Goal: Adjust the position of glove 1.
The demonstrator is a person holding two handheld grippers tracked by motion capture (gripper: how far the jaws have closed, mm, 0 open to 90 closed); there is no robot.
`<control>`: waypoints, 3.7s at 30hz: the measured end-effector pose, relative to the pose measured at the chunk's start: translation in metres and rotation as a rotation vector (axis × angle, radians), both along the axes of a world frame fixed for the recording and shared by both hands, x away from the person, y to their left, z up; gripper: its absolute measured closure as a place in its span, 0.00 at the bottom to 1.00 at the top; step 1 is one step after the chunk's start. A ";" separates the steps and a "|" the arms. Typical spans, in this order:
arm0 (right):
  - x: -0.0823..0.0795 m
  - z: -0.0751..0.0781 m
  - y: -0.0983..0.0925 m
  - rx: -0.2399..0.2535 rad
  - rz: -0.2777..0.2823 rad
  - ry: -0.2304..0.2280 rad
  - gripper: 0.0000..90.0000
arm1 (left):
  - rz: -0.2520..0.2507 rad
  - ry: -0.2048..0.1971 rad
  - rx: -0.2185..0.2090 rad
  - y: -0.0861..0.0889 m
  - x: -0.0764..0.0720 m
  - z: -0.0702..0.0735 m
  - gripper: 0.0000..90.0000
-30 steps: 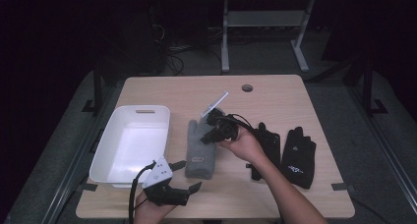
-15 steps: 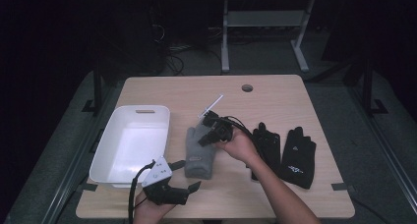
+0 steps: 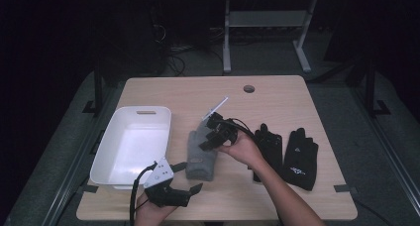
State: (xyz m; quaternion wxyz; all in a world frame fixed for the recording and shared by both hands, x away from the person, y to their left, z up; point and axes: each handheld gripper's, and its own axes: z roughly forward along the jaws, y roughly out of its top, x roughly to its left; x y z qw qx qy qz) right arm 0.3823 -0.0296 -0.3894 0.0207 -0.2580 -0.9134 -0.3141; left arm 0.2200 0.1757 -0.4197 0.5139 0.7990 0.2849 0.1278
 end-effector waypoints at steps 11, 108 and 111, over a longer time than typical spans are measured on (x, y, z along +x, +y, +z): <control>-0.017 -0.018 0.005 -0.041 0.084 0.033 0.79 | 0.005 0.002 0.008 -0.001 -0.001 0.000 0.19; 0.047 -0.042 -0.058 0.356 -0.278 0.137 0.82 | 0.158 0.247 -0.072 -0.009 0.042 0.014 0.19; 0.041 -0.037 -0.065 0.367 -0.261 0.095 0.82 | 0.185 0.283 -0.066 -0.010 0.049 0.011 0.19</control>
